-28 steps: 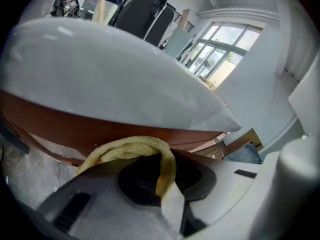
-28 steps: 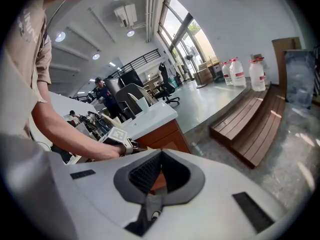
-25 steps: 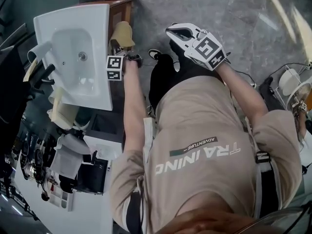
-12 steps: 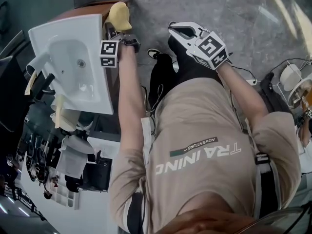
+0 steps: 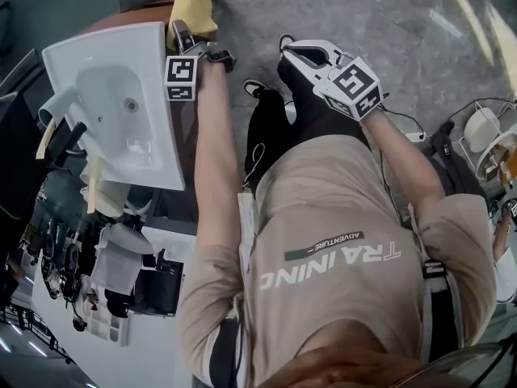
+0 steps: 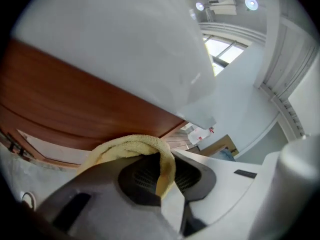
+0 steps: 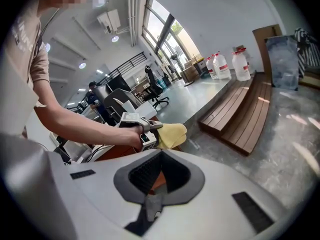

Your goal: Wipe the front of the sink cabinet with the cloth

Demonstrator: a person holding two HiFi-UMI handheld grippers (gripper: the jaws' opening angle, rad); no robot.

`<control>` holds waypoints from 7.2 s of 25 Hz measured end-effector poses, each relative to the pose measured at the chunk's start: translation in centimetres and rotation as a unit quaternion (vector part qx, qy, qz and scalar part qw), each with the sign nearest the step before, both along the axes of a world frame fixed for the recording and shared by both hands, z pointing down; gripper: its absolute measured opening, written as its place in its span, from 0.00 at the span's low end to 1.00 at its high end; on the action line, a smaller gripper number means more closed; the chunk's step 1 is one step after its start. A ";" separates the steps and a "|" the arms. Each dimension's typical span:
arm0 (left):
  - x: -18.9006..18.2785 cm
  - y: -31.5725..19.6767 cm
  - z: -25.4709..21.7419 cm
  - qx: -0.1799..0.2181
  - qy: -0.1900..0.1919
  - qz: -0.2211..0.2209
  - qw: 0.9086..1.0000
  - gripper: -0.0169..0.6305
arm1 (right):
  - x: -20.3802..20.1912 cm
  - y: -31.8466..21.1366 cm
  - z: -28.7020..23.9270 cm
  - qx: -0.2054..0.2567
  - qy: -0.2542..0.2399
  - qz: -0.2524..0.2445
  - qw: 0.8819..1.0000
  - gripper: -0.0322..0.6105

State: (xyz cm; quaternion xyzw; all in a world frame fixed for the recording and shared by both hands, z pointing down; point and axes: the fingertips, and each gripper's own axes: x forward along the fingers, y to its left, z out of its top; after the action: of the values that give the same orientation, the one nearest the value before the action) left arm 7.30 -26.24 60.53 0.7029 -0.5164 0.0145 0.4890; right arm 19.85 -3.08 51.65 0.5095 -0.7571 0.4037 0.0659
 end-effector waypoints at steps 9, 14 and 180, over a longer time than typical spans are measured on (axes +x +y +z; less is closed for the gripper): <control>-6.5 7.5 0.8 -0.017 -0.019 0.031 0.999 0.09 | -4.2 2.4 2.3 -0.016 0.005 -0.019 1.000 0.07; -15.3 13.7 3.0 -0.053 -0.050 0.013 0.997 0.09 | -10.0 3.4 5.3 -0.029 -0.002 -0.037 0.999 0.07; -49.9 26.6 24.0 -0.186 -0.092 -0.125 0.970 0.09 | -40.9 11.2 18.5 -0.086 -0.022 -0.190 0.978 0.07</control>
State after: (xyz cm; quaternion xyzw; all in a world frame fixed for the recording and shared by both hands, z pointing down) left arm -42.58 0.38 84.56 0.5254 -0.6310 0.1136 0.5593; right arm -21.06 8.17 70.14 0.3398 -0.8037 0.4584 0.1684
